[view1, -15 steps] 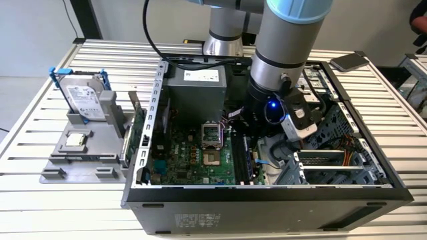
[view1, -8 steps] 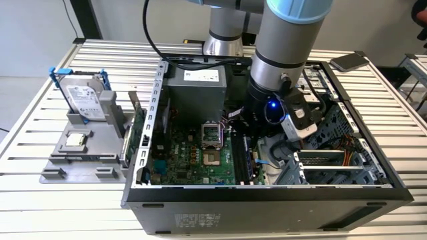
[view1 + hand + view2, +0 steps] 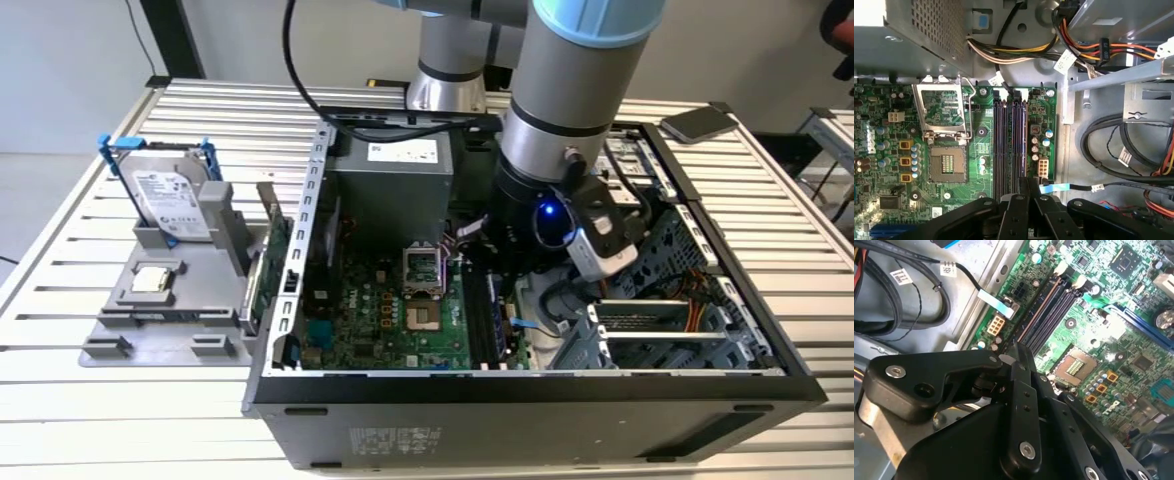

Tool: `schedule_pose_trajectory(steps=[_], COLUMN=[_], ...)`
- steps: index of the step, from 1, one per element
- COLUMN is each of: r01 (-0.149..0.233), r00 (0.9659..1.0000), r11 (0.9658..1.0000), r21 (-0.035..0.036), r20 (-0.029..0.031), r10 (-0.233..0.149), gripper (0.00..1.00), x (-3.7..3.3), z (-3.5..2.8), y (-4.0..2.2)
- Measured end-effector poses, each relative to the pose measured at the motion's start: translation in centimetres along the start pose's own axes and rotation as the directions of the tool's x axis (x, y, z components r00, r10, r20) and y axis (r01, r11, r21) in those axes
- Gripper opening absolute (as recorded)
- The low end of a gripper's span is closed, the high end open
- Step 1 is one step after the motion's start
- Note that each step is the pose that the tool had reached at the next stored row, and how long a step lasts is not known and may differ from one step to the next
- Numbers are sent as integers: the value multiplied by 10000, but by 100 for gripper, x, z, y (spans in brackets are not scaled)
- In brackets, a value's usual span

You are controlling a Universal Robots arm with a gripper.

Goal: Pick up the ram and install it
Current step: 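Insert the ram into the slot, then press down the ram until it locks into place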

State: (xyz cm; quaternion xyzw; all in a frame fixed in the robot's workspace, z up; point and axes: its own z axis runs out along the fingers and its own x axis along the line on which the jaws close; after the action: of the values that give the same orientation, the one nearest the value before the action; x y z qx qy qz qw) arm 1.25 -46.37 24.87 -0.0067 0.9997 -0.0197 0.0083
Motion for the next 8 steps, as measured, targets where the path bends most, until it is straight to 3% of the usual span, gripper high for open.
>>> schedule_pose_trajectory(steps=[8], r01=[913], r00=[9958], r11=[9958], r21=[-12], r20=[37], r10=[-913], gripper=[0], x=[0], z=[-1], y=[0])
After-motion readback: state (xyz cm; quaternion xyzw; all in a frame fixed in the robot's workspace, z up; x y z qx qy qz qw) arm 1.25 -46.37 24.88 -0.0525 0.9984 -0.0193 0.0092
